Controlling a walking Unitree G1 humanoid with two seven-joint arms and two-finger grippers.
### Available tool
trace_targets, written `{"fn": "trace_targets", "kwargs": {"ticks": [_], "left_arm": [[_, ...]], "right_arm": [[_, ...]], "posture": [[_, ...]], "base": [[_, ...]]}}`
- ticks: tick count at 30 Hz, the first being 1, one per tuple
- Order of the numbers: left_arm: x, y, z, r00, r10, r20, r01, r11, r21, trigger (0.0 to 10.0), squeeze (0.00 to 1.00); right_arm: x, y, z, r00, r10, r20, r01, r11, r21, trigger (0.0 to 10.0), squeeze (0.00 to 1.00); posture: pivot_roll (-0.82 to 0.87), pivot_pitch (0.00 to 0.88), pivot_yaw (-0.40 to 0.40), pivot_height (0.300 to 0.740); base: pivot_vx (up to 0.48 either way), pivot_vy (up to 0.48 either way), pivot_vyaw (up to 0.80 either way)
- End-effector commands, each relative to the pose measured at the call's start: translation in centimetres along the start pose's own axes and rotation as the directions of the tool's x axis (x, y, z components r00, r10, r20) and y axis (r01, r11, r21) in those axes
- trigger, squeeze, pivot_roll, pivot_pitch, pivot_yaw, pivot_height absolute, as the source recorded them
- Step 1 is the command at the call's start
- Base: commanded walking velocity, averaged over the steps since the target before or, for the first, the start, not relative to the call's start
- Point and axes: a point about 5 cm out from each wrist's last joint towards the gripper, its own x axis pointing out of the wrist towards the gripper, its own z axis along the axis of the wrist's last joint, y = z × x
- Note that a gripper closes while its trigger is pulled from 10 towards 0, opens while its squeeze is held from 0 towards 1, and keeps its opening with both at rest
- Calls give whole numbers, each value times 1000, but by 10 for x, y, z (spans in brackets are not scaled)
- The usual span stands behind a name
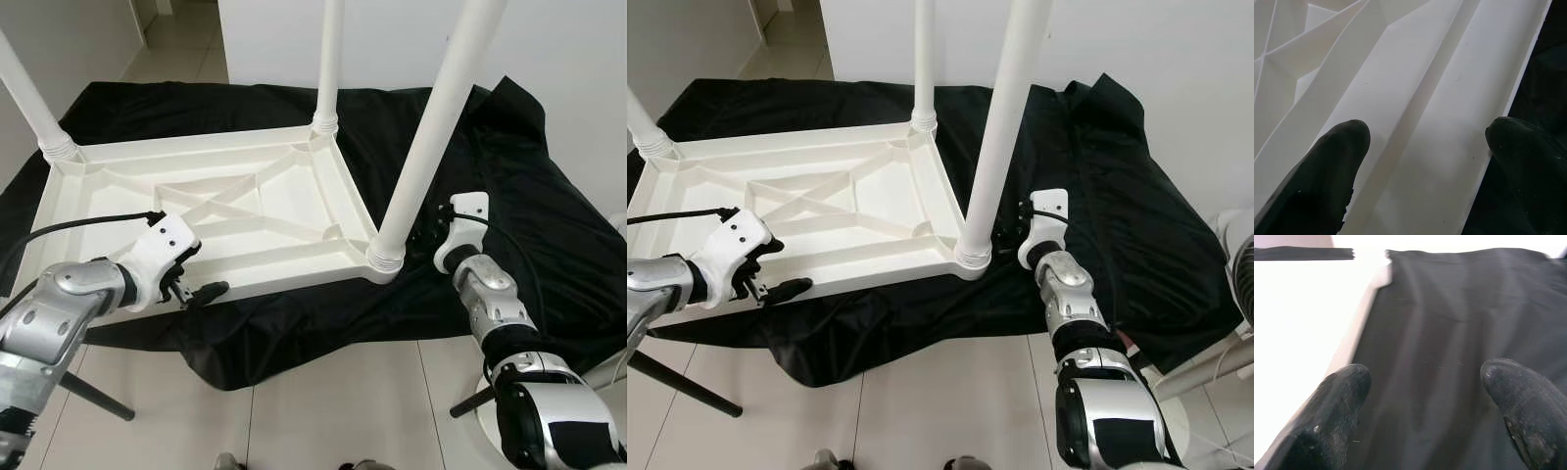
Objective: Building children table
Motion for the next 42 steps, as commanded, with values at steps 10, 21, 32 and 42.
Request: {"fn": "trace_targets", "kwargs": {"ticks": [10,21,32,42], "left_arm": [[2,7,-32,989,34,-143,-39,999,-29,10000,0],[14,40,-34,959,241,-146,-245,969,-10,10000,0],[14,56,-20,933,350,-86,-353,936,-16,10000,0],[-3,51,-16,947,319,44,-314,945,-94,10000,0]], "right_arm": [[-8,21,-15,970,239,-44,-238,971,16,10000,0],[-23,39,-25,907,421,-19,-419,906,62,10000,0],[-23,26,-20,958,285,33,-286,957,47,10000,0],[-46,16,-15,966,234,108,-244,965,98,10000,0]], "posture": [[22,111,-5,740],[3,109,7,740],[2,106,12,740],[22,105,0,740]], "base": [[0,0,0],[0,0,0],[0,0,0],[0,0,0]]}}
